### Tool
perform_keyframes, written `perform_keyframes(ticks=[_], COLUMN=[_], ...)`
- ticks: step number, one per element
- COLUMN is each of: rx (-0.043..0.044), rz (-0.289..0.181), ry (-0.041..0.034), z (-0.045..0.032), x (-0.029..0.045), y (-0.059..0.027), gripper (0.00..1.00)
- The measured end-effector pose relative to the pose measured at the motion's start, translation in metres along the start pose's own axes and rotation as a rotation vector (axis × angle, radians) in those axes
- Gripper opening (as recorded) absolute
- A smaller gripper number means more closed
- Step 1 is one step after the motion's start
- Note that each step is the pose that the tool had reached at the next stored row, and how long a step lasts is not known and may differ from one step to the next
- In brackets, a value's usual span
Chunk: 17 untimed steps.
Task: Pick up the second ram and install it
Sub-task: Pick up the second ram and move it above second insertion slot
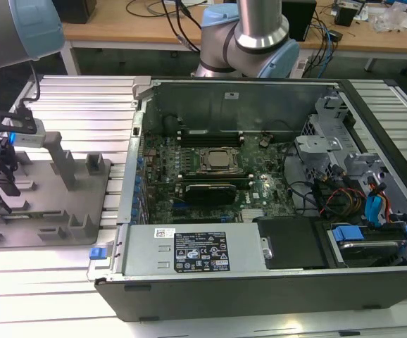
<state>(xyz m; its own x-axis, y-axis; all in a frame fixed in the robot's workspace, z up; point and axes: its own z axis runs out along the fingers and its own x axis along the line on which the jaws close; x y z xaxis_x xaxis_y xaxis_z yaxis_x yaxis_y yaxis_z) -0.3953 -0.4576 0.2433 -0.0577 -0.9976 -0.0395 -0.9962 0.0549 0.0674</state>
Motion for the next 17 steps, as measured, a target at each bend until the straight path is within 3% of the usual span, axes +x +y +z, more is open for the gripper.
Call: perform_keyframes(ticks=[11, 17], rx=[0.0001, -0.0024], rz=[-0.003, -0.064], ry=[0.0001, 0.0042], z=[0.0073, 0.0169], x=[0.0003, 0.0007], y=[-0.0005, -0.0005], gripper=[0.4, 0.4])
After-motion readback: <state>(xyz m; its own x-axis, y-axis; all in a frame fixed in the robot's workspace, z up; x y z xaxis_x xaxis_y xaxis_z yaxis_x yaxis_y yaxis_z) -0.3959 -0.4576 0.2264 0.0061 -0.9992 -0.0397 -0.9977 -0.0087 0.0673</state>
